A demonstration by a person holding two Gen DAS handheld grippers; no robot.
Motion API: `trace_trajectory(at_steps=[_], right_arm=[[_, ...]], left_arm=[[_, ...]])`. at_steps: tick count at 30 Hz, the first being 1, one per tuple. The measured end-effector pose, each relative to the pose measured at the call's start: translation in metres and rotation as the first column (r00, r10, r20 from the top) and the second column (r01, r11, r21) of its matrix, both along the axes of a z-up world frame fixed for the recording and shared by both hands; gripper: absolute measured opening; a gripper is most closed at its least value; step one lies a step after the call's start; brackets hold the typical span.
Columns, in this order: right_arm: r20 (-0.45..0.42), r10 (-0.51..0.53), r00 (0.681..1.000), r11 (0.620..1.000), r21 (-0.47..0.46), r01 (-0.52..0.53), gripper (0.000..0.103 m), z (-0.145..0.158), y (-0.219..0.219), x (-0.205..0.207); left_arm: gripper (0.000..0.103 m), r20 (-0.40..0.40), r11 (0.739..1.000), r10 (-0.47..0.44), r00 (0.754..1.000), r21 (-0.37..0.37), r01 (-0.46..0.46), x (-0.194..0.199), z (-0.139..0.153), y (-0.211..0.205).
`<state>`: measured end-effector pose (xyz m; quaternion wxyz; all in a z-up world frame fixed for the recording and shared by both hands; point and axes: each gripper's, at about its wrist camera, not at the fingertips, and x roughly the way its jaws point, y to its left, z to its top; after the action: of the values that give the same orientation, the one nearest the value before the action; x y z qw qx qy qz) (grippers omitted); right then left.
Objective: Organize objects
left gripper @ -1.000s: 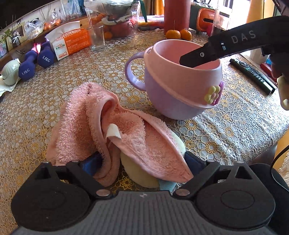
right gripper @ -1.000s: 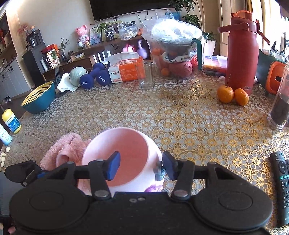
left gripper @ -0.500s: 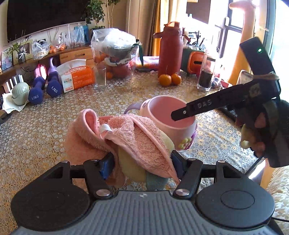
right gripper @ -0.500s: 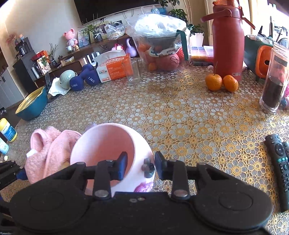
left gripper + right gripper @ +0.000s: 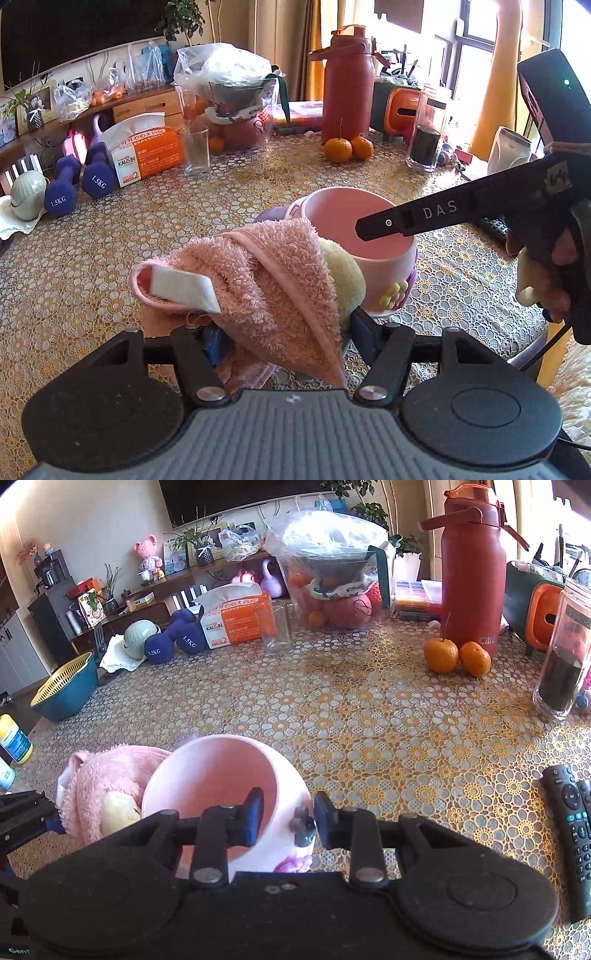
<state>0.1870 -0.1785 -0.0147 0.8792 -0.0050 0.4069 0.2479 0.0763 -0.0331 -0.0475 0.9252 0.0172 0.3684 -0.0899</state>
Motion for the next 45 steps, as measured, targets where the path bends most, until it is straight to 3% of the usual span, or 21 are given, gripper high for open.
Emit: trace_trajectory(at_steps=[5, 8, 13, 16, 21, 26, 30, 37, 45], right_arm=[[0.002, 0.001, 1.0, 1.0, -0.003, -0.001, 0.029, 0.0, 0.0, -0.001], [-0.003, -0.011, 1.0, 1.0, -0.005, 0.011, 0.024, -0.002, -0.002, 0.0], [-0.009, -0.017, 1.0, 1.0, 0.008, 0.017, 0.022, -0.003, -0.007, -0.002], [-0.004, -0.001, 1.0, 1.0, 0.01, 0.001, 0.022, -0.003, -0.006, -0.004], [0.015, 0.005, 1.0, 1.0, -0.013, -0.004, 0.024, -0.003, -0.003, -0.007], [0.017, 0.004, 1.0, 1.0, -0.012, -0.004, 0.021, -0.003, -0.001, -0.006], [0.004, -0.008, 1.0, 1.0, 0.0, 0.008, 0.021, -0.004, -0.004, -0.005], [-0.007, -0.022, 1.0, 1.0, 0.004, 0.022, 0.021, -0.004, -0.003, -0.006], [-0.006, -0.02, 1.0, 1.0, -0.005, 0.02, 0.021, -0.006, -0.005, -0.005]], left_arm=[[0.064, -0.023, 0.999, 0.039, 0.999, 0.01, -0.039, -0.003, 0.001, 0.009], [0.064, -0.027, 0.997, 0.057, 0.998, -0.043, -0.058, -0.005, 0.011, 0.021], [0.064, -0.001, 0.998, 0.038, 0.999, -0.045, -0.038, -0.003, 0.027, 0.016], [0.064, -0.01, 0.999, 0.033, 0.999, -0.015, -0.033, 0.007, 0.022, 0.009], [0.065, -0.037, 0.995, 0.056, 0.998, -0.084, -0.059, 0.017, 0.017, 0.024], [0.064, -0.068, 0.993, 0.109, 0.992, -0.04, -0.112, 0.017, 0.012, 0.035], [0.064, -0.081, 0.993, 0.062, 0.995, -0.094, -0.07, 0.004, 0.018, 0.04], [0.064, -0.074, 0.989, -0.047, 0.996, -0.144, 0.036, -0.006, 0.025, 0.009], [0.064, -0.135, 0.991, 0.031, 0.99, -0.125, -0.048, 0.007, 0.006, 0.023]])
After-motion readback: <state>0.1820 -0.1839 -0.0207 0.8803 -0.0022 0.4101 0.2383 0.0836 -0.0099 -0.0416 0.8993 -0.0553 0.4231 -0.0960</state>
